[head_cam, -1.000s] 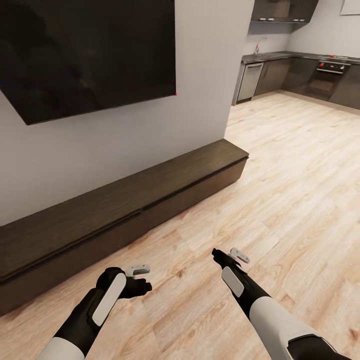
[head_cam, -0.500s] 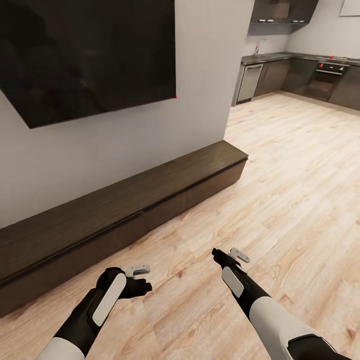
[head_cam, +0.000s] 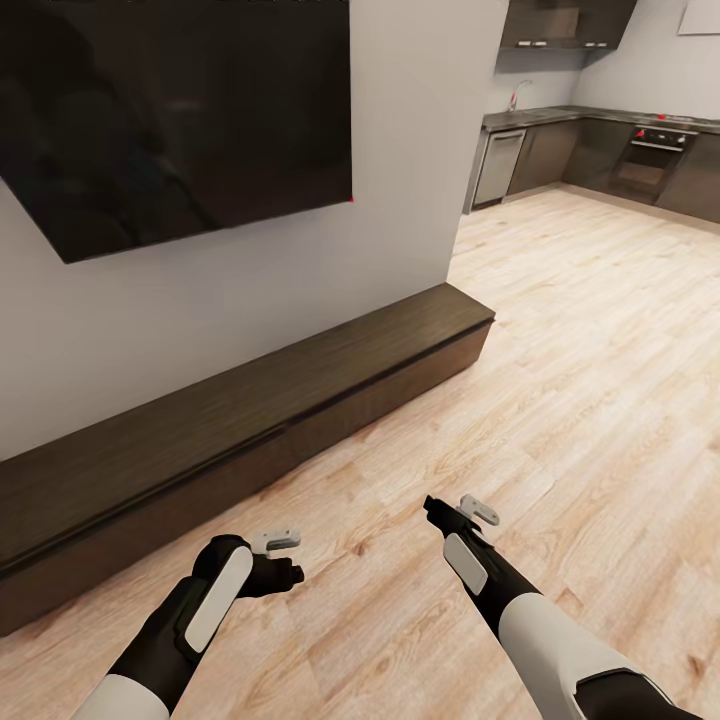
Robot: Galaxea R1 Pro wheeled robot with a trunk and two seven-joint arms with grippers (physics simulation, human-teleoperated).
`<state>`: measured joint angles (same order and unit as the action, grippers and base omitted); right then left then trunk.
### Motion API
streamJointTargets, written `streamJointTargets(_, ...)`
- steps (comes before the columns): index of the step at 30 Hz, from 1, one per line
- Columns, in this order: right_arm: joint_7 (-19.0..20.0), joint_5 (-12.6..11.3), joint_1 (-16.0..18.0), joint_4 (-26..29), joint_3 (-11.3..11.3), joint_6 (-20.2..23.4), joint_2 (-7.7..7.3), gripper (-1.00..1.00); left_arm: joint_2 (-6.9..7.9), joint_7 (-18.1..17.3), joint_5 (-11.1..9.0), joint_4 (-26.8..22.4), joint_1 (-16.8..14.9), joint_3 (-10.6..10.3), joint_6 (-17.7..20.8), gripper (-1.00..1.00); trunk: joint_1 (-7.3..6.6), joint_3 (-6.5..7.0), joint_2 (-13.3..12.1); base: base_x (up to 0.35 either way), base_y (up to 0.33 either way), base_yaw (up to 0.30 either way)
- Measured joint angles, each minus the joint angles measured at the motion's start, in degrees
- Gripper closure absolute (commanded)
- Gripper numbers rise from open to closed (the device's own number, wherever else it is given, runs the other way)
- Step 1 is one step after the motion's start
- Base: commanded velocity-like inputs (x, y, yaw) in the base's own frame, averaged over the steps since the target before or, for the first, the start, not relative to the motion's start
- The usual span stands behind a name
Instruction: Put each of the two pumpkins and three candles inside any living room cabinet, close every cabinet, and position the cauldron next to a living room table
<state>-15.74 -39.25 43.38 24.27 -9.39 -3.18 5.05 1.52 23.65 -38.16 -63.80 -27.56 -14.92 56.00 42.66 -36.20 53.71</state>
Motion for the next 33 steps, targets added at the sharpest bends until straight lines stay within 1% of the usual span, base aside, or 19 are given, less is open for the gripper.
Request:
streamJointTargets(18, 0.02, -0.04, 0.00, -0.03, -0.09, 0.22, 0.01, -1.00, -0.01, -0.04, 0.00, 0.05, 0.00, -0.04, 0.00, -1.00, -3.96, 3.24, -7.23, 0.000, 0.000, 0.000)
streamJointTargets(21, 0.02, 0.08, 0.00, -0.09, -0.10, 0.24, 0.01, -1.00, -0.08, 0.01, 0.35, 1.03, 0.00, 0.05, 0.00, -1.00, -4.62, 3.78, -8.43, 0.000, 0.000, 0.000)
streamJointTargets(33, -0.16, 0.76, 0.05, -0.14, -0.18, 0.15, 0.01, -1.00, 0.00, 0.09, 0.52, 1.34, -0.08, 0.03, -0.07, -1.00, -7.26, 5.93, -13.25, 0.000, 0.000, 0.000)
